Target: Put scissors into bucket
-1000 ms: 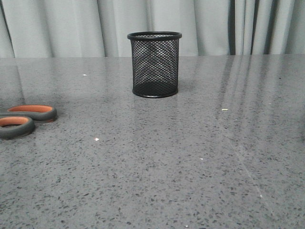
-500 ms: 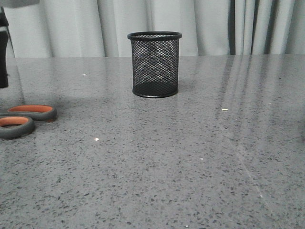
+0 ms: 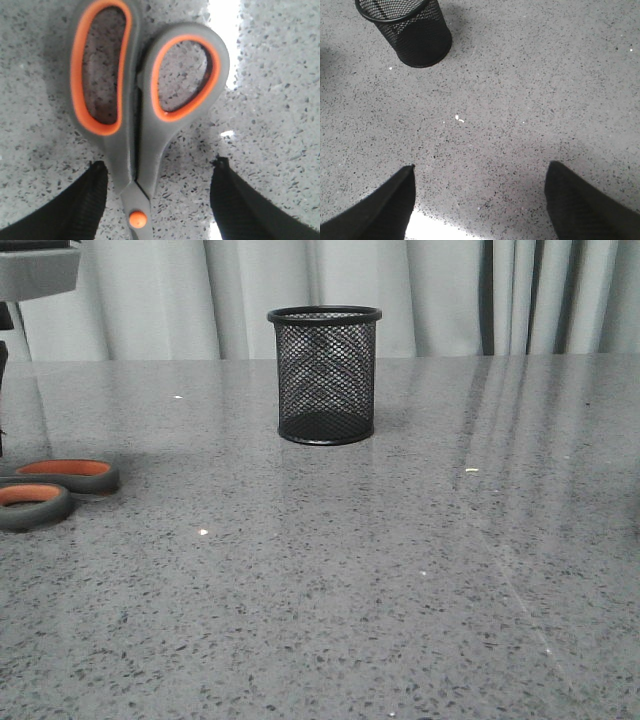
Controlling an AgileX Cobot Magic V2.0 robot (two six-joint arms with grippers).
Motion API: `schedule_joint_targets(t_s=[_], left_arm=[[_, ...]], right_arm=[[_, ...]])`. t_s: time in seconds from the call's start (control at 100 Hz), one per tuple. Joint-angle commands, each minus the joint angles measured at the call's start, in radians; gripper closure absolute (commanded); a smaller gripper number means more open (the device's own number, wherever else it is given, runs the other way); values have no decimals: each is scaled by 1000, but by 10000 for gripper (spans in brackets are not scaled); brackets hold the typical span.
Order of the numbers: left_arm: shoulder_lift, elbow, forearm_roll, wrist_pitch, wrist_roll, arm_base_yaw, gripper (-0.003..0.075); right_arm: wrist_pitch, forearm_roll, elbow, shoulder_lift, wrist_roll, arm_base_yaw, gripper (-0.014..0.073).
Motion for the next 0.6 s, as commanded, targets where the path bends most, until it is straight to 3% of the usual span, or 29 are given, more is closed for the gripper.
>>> schedule_joint_targets(t_s=[0.0,0.59], left_arm=[[-17,-19,-13,1,1,3,309],[53,-23,-8,-43,19,3,309]], right_arm=[[-57,14,-35,-5,-10,1,106],[-62,13,-35,-5,-10,1,106]])
